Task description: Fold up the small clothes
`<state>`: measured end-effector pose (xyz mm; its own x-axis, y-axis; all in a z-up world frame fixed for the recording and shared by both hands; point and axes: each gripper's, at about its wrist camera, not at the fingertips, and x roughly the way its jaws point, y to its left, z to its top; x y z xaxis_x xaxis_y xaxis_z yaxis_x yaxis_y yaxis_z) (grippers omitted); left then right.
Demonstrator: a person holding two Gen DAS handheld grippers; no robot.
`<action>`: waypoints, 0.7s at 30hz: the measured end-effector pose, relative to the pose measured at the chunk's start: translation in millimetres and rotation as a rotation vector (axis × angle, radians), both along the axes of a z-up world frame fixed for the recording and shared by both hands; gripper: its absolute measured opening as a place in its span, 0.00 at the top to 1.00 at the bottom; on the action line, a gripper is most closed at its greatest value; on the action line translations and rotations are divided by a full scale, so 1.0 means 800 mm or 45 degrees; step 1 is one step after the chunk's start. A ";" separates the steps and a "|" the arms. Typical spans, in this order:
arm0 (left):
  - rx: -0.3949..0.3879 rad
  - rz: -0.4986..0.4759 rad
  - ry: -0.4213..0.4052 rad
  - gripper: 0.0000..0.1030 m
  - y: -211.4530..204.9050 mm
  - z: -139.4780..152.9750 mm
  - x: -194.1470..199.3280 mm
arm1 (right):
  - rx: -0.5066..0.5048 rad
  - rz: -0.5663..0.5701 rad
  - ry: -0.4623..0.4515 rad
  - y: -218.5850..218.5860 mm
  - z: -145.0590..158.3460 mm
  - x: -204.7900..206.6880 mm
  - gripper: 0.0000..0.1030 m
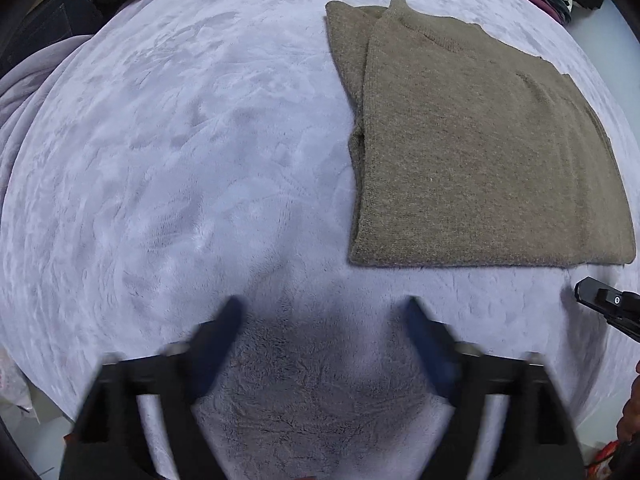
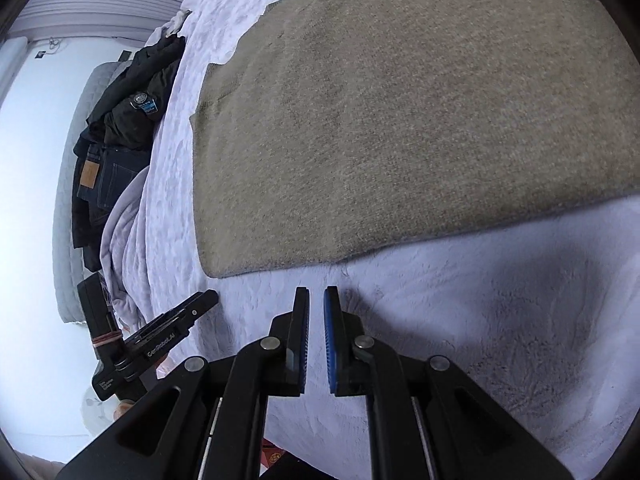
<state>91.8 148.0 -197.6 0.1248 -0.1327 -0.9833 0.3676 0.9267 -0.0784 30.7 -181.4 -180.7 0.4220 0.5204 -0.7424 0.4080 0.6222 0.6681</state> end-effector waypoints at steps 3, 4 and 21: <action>0.020 -0.015 -0.016 0.00 -0.015 0.003 -0.005 | -0.008 0.000 -0.009 -0.002 0.003 0.000 0.92; 0.023 -0.012 -0.005 0.00 -0.019 0.001 -0.006 | -0.011 0.005 -0.010 -0.003 0.001 -0.003 0.92; 0.072 -0.046 0.027 0.01 -0.089 -0.011 -0.019 | -0.439 0.106 0.004 -0.006 0.030 -0.005 0.03</action>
<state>76.8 76.8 -206.7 0.1001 -0.0806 -0.9917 0.3993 0.9162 -0.0342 26.9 -186.2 -156.8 0.3866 0.2710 -0.8815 0.3482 0.8422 0.4116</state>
